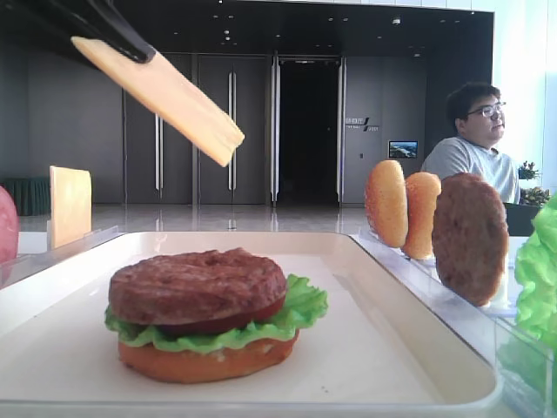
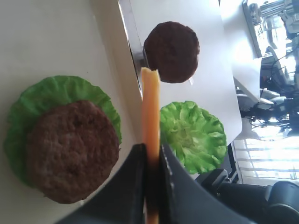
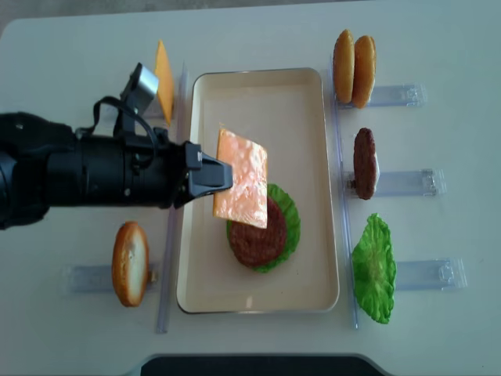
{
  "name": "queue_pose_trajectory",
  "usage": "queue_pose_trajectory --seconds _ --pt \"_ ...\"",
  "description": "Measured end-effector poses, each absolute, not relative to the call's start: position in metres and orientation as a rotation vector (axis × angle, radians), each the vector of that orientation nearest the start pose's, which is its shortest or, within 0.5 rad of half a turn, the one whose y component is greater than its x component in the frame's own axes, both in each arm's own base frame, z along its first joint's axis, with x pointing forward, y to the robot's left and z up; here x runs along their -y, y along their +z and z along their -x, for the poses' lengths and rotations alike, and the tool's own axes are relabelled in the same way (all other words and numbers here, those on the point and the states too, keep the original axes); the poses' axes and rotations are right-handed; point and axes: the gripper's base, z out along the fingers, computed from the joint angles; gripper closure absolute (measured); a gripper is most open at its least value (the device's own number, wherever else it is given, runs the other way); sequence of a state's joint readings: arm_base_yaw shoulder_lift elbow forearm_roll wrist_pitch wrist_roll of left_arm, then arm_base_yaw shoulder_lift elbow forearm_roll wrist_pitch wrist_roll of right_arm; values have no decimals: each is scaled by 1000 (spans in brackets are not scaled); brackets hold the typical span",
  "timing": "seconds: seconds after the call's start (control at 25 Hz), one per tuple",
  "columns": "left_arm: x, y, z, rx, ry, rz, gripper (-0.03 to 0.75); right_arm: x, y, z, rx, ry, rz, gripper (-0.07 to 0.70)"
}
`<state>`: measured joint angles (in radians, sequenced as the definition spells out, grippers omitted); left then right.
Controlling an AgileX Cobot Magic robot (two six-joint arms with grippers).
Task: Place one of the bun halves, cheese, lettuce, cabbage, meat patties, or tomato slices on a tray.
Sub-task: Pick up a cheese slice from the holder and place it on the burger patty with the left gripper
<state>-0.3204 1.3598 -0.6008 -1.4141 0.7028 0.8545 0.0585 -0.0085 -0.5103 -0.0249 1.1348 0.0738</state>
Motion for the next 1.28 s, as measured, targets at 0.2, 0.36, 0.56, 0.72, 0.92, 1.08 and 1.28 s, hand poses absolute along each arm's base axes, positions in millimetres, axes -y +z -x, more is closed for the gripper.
queue_pose_trajectory --seconds 0.2,0.36,0.56,0.72,0.92,1.08,1.28 --pt "127 201 -196 -2452 -1223 -119 681 3 274 10 -2100 50 -19 352" --pt "130 187 -199 -2457 -1257 -118 681 3 274 10 -2100 50 -19 352" --pt "136 167 -203 -2494 -1335 -149 681 3 274 10 -2099 50 -19 352" --pt "137 153 -205 -2539 -1333 -153 681 3 274 10 -2099 50 -19 352" --pt "137 147 -206 -2548 -1322 -177 681 3 274 10 -2099 50 -19 352" --pt "137 147 -206 -2540 -1318 -195 678 3 274 10 -2099 50 -19 352" --pt "138 147 -206 -2541 -1329 -187 524 3 274 10 -2099 50 -19 352"
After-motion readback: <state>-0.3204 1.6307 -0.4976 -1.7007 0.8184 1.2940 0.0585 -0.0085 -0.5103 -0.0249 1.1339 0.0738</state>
